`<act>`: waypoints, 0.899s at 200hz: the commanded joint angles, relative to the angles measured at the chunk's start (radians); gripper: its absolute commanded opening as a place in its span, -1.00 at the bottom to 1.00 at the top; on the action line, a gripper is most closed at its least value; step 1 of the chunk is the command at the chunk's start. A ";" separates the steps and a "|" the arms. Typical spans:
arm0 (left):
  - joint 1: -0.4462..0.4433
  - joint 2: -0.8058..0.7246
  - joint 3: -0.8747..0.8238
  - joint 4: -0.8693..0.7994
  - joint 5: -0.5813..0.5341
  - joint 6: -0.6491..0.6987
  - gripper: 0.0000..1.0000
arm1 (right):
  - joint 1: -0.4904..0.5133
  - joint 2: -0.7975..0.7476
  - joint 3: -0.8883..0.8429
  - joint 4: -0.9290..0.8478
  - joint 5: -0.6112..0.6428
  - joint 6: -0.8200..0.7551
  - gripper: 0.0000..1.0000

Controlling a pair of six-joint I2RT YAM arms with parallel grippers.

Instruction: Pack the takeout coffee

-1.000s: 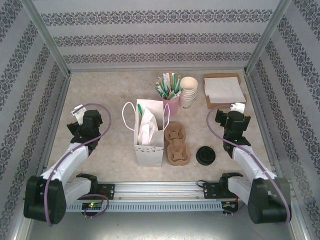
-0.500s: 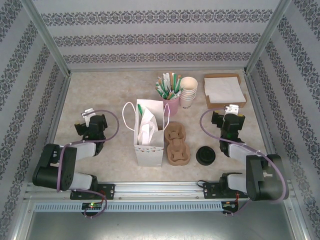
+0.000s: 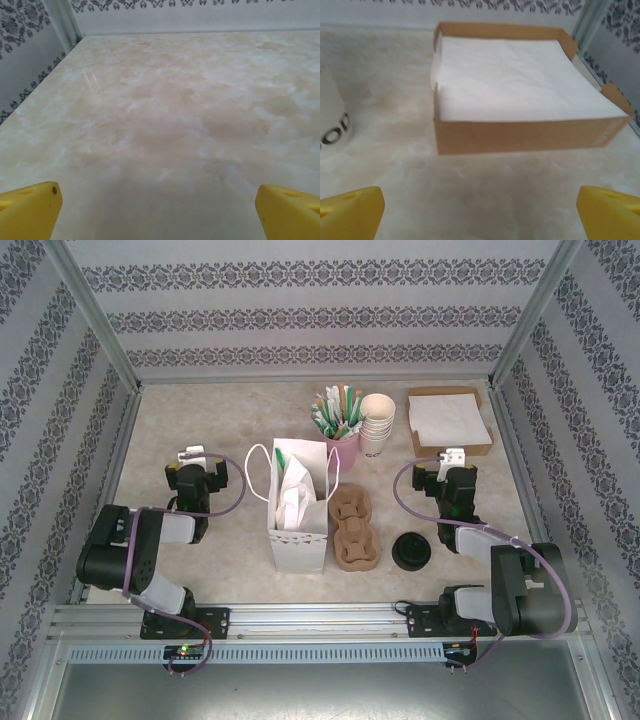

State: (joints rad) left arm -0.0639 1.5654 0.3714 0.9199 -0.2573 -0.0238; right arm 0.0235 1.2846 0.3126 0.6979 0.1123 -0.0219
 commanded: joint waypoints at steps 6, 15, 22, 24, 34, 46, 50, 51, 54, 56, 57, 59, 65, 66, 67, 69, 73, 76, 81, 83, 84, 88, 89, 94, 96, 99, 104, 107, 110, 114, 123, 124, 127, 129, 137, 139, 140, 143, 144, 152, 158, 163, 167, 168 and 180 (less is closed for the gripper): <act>0.024 0.012 -0.007 0.039 0.077 0.003 1.00 | 0.015 0.036 0.006 0.112 -0.051 0.018 0.96; 0.024 0.037 -0.015 0.111 0.078 0.018 0.99 | 0.009 0.073 0.020 0.125 -0.038 0.036 0.96; 0.024 0.019 -0.009 0.060 0.076 0.006 1.00 | 0.005 0.114 0.025 0.156 -0.039 0.045 0.96; 0.024 0.017 -0.003 0.044 0.075 0.006 1.00 | 0.005 0.124 0.025 0.168 -0.041 0.045 0.96; 0.024 0.028 -0.005 0.071 0.076 0.010 1.00 | 0.005 0.203 0.025 0.215 -0.070 0.033 0.96; 0.024 0.023 -0.005 0.061 0.074 0.010 1.00 | 0.007 0.254 0.025 0.284 -0.077 0.037 0.96; 0.024 0.020 -0.003 0.053 0.076 0.006 1.00 | 0.001 0.235 0.056 0.244 -0.080 0.039 0.96; 0.024 0.020 -0.003 0.053 0.076 0.005 1.00 | 0.001 0.230 0.060 0.226 -0.079 0.040 0.96; 0.024 0.022 -0.003 0.056 0.075 0.006 1.00 | -0.001 0.216 0.071 0.184 -0.071 0.043 0.96; 0.024 0.025 -0.003 0.063 0.075 0.009 1.00 | -0.002 0.210 0.076 0.162 -0.063 0.047 0.96; 0.024 0.026 -0.004 0.067 0.075 0.009 1.00 | -0.002 0.209 0.078 0.158 -0.061 0.050 0.96; 0.024 0.027 -0.005 0.074 0.075 0.010 1.00 | -0.002 0.214 0.079 0.160 -0.051 0.053 0.96; 0.024 0.028 -0.006 0.075 0.075 0.012 1.00 | -0.002 0.235 0.069 0.216 -0.045 0.058 0.96; 0.024 0.027 -0.006 0.073 0.075 0.012 1.00 | -0.002 0.238 0.067 0.226 -0.043 0.058 0.96; 0.024 0.026 -0.005 0.070 0.075 0.012 1.00 | -0.002 0.241 0.064 0.233 -0.043 0.058 0.96; 0.024 0.025 -0.004 0.064 0.075 0.010 1.00 | -0.002 0.243 0.062 0.244 -0.043 0.059 0.96; 0.024 0.023 -0.003 0.057 0.075 0.007 1.00 | -0.002 0.244 0.062 0.247 -0.043 0.058 0.96; 0.024 0.023 -0.002 0.058 0.075 0.007 1.00 | -0.002 0.240 0.064 0.234 -0.043 0.058 0.96; 0.024 0.026 -0.004 0.067 0.076 0.009 1.00 | -0.002 0.228 0.072 0.196 -0.041 0.056 0.96; 0.024 0.027 -0.005 0.070 0.075 0.010 1.00 | -0.002 0.223 0.076 0.179 -0.041 0.056 0.96; 0.024 0.027 -0.005 0.070 0.075 0.011 1.00 | -0.002 0.222 0.078 0.172 -0.042 0.057 0.96; 0.024 0.026 -0.005 0.070 0.075 0.012 1.00 | -0.002 0.221 0.079 0.169 -0.042 0.056 0.96; 0.024 0.026 -0.005 0.068 0.075 0.012 1.00 | -0.002 0.222 0.077 0.174 -0.042 0.057 0.96; 0.024 0.024 -0.003 0.063 0.075 0.010 1.00 | -0.003 0.230 0.072 0.205 -0.042 0.058 0.96; 0.024 0.024 -0.003 0.062 0.075 0.009 1.00 | -0.004 0.233 0.070 0.210 -0.042 0.059 0.96; 0.025 0.025 -0.003 0.064 0.075 0.010 1.00 | -0.004 0.236 0.068 0.217 -0.041 0.060 0.96; 0.024 0.025 -0.006 0.072 0.074 0.013 1.00 | -0.003 0.232 0.071 0.206 -0.042 0.056 0.96; 0.022 0.025 -0.008 0.076 0.076 0.014 1.00 | -0.003 0.227 0.073 0.192 -0.042 0.057 0.96; 0.023 0.026 -0.010 0.078 0.084 0.016 1.00 | -0.003 0.223 0.076 0.181 -0.042 0.057 0.96; 0.023 0.025 -0.011 0.081 0.095 0.020 1.00 | -0.002 0.223 0.076 0.180 -0.043 0.056 0.96; 0.023 0.025 -0.010 0.075 0.110 0.026 1.00 | -0.002 0.231 0.071 0.205 -0.043 0.056 0.96; 0.023 0.025 -0.010 0.074 0.111 0.027 1.00 | -0.002 0.230 0.071 0.205 -0.042 0.056 0.96; 0.023 0.024 -0.007 0.071 0.113 0.027 1.00 | -0.002 0.228 0.071 0.202 -0.042 0.054 0.96; 0.022 0.025 -0.006 0.068 0.113 0.026 1.00 | -0.002 0.227 0.071 0.198 -0.042 0.054 0.96; 0.023 0.024 -0.006 0.068 0.113 0.025 1.00 | -0.001 0.223 0.072 0.188 -0.041 0.053 0.96; 0.023 0.024 -0.008 0.069 0.113 0.025 1.00 | -0.001 0.224 0.072 0.192 -0.041 0.054 0.96; 0.023 0.024 -0.007 0.070 0.113 0.025 1.00 | -0.001 0.225 0.072 0.194 -0.041 0.053 0.96; 0.023 0.024 -0.006 0.070 0.113 0.026 1.00 | 0.000 0.227 0.070 0.201 -0.041 0.053 0.96; 0.022 0.025 -0.006 0.070 0.113 0.026 1.00 | 0.000 0.227 0.070 0.202 -0.041 0.053 0.96; 0.023 0.024 -0.006 0.068 0.113 0.026 1.00 | 0.000 0.225 0.070 0.195 -0.040 0.052 0.96; 0.023 0.024 -0.006 0.070 0.113 0.026 1.00 | 0.001 0.224 0.071 0.193 -0.038 0.053 0.96; 0.023 0.024 -0.006 0.071 0.113 0.025 1.00 | 0.001 0.224 0.069 0.197 -0.039 0.052 0.96; 0.024 0.024 -0.006 0.070 0.113 0.025 1.00 | 0.001 0.226 0.069 0.199 -0.039 0.052 0.96; 0.023 0.024 -0.006 0.070 0.113 0.025 1.00 | 0.001 0.226 0.069 0.199 -0.038 0.052 0.96; 0.023 0.024 -0.006 0.071 0.113 0.025 1.00 | 0.001 0.225 0.071 0.195 -0.038 0.053 0.96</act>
State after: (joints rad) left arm -0.0502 1.5887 0.3576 0.9363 -0.1596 -0.0139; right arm 0.0235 1.5215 0.3714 0.8719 0.0696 0.0200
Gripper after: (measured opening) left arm 0.998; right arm 0.980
